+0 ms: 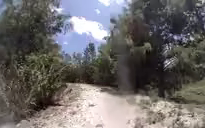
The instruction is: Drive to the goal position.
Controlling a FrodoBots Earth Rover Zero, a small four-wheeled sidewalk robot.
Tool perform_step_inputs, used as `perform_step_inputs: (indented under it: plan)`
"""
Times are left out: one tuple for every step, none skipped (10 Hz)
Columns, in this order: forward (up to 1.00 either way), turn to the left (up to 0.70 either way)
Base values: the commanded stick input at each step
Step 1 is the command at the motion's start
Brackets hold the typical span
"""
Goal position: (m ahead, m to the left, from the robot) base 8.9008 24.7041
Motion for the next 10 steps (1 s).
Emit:
perform_step_inputs:
  plan:
    - [0.85, 0.00]
    - [0.85, 0.00]
    - [0.85, 0.00]
    - [0.85, 0.00]
    - [0.85, 0.00]
    - [0.85, -0.19]
    - [0.85, -0.32]
    - [0.85, -0.33]
    - [0.85, -0.28]
    - [0.85, 0.00]
